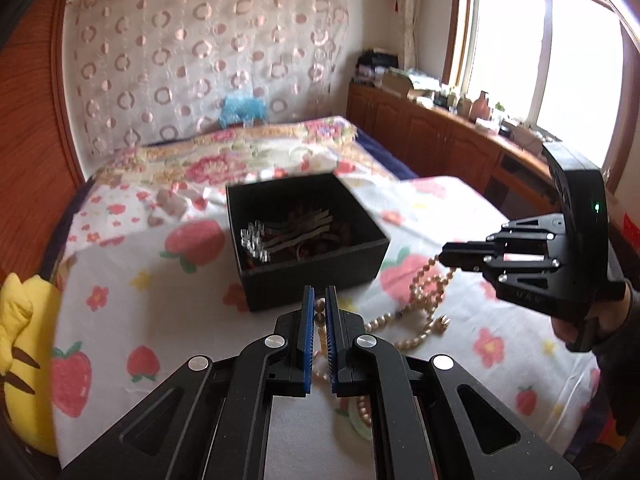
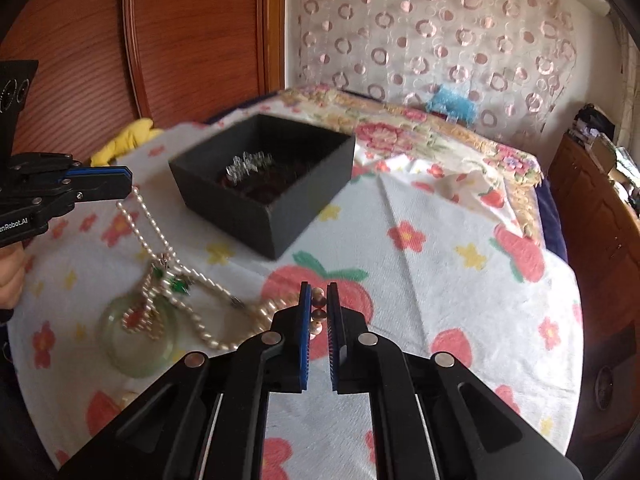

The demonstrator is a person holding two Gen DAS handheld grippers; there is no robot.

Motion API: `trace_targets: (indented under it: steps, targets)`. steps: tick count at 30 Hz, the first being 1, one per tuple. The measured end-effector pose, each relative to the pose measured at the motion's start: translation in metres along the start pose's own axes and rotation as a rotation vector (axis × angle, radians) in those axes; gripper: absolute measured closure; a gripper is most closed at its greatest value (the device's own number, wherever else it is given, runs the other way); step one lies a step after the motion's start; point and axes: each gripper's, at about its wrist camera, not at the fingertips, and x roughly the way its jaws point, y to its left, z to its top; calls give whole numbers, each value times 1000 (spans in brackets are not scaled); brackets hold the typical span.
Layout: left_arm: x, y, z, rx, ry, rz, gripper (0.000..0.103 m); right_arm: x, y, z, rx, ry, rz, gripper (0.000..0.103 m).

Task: Organize jewelry
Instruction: 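Close both grippers on the long pearl necklace at separate points, then lift the pearl necklace with both grippers and carry it over the black box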

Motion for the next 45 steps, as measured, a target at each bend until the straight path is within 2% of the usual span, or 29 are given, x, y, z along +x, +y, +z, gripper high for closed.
trace_targets:
  steps: [9, 19, 36, 45]
  targets:
    - [-48, -11, 30, 31, -130, 14, 98, -48, 8, 25, -5, -116, -21, 95]
    - [-78, -18, 60, 56, -216, 18, 98, -82, 15, 55, -39, -205, -47, 95]
    - [-100, -18, 101, 68, -303, 10, 98, -108, 18, 98, -76, -294, -71, 95]
    - [-110, -21, 111, 65, -331, 4, 98, -110, 21, 103, -81, -301, -69, 95]
